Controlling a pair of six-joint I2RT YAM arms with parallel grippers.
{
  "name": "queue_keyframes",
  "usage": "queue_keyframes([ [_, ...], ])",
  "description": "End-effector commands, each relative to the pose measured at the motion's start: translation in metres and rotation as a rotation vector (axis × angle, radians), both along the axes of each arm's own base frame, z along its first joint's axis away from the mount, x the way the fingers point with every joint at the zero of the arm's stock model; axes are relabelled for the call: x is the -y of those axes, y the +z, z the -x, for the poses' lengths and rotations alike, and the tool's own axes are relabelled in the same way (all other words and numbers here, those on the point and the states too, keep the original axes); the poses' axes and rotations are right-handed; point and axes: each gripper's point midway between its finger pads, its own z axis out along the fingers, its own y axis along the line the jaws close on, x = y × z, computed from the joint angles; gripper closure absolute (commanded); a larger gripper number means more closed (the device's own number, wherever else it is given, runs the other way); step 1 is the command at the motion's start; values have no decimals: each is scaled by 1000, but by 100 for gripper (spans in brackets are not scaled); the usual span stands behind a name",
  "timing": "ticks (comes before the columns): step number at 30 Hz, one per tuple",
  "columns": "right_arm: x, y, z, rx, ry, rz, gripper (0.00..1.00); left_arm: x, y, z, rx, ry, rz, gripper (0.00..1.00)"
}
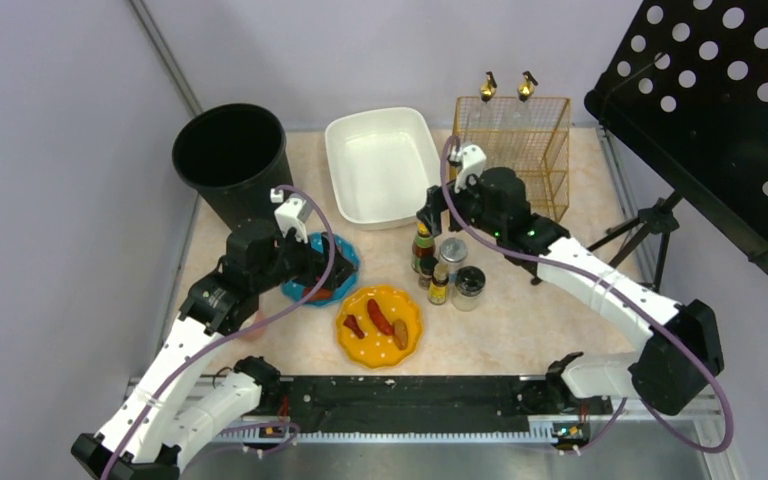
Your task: Clear the kitchen counter
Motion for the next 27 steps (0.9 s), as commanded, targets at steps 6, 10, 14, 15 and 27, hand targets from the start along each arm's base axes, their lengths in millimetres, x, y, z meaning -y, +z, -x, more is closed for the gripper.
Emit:
queue_keyframes([
  [6, -44, -10, 3, -31, 75, 40, 17, -6, 2, -7, 30, 31, -27, 1],
  [10, -44, -18, 3, -47, 64, 57, 17, -4, 2, -6, 30, 20, -24, 1],
  [14, -41, -25, 5, -53, 42, 88, 17, -2, 2, -4, 26, 5, -20, 1],
  [15, -40, -26, 5, -52, 33, 97, 18, -2, 1, -4, 25, 5, -20, 1],
  [27, -42, -31, 8, -26, 6, 143, 35, -1, 0, -4, 20, 2, -21, 1],
])
